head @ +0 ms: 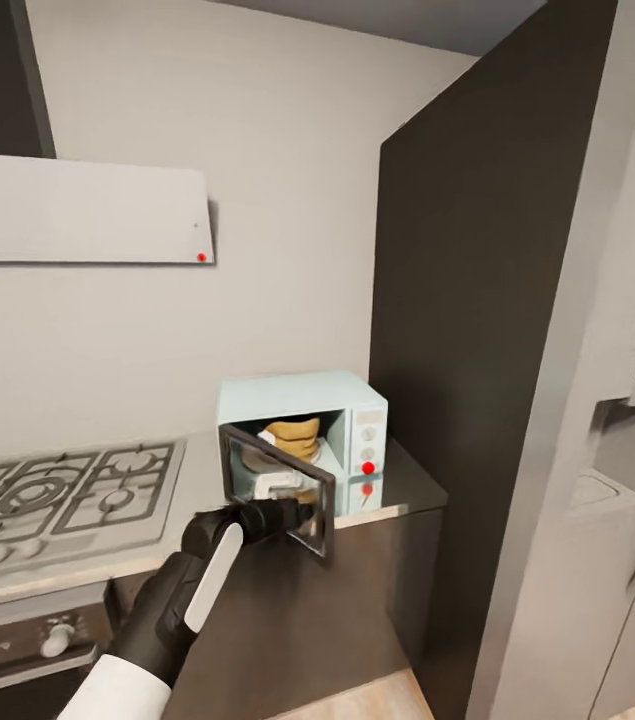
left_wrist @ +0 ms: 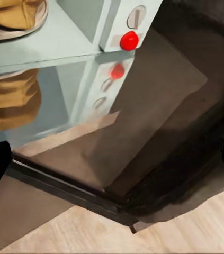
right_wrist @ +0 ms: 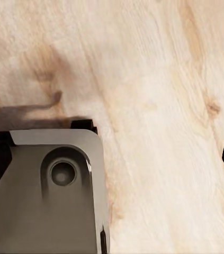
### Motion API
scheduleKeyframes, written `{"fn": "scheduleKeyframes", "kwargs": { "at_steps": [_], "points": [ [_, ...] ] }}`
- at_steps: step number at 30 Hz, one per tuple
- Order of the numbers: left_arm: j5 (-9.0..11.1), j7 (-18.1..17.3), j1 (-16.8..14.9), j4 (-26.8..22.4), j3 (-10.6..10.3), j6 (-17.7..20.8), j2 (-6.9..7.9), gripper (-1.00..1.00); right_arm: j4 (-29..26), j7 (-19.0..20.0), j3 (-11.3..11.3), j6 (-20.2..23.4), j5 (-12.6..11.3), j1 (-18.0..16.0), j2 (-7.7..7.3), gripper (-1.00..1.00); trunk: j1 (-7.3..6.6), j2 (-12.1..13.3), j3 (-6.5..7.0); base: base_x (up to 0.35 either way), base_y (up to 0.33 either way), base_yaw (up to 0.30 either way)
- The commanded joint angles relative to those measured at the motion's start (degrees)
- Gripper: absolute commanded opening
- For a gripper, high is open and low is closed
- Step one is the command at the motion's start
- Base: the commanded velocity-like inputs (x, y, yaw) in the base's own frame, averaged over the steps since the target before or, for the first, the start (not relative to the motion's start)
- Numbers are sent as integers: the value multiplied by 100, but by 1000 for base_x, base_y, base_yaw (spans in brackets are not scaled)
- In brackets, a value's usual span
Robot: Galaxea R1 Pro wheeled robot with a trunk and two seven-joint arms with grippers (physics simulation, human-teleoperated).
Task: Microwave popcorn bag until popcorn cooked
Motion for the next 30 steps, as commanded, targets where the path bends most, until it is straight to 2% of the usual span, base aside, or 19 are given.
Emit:
{"fn": "scheduleKeyframes", "kwargs": {
  "at_steps": [1, 7, 11, 13, 21, 30],
  "points": [
    [-1, -15, -4, -6, 6, 27, -2, 100, 16, 11, -49, -29, 42, -7, -4, 100, 4, -6, -3, 317, -27, -215],
    [1, 51, -4, 5, 4, 27, -11, 100, 16, 5, -45, -29, 42, -8, -4, 100, 4, -6, 37, 292, -103, -215],
    [46, 525, -5, 17, 4, 27, -11, 100, 16, 3, -42, -29, 42, -8, -4, 100, 4, -6, 64, 60, -30, -215],
    [50, 607, -4, 20, 4, 27, -12, 100, 16, 3, -42, -29, 42, -10, -4, 100, 4, -6, 78, 6, -3, -215],
    [34, 653, -4, 49, 17, 18, -12, 100, 16, 8, -42, -26, 51, -6, -13, 100, 4, -6, 123, 4, 0, -180],
    [24, 659, -5, 58, 39, 18, -3, 100, 17, 9, -42, -28, 51, -8, -13, 100, 4, -6, 128, 129, 0, -19]
  ]
}}
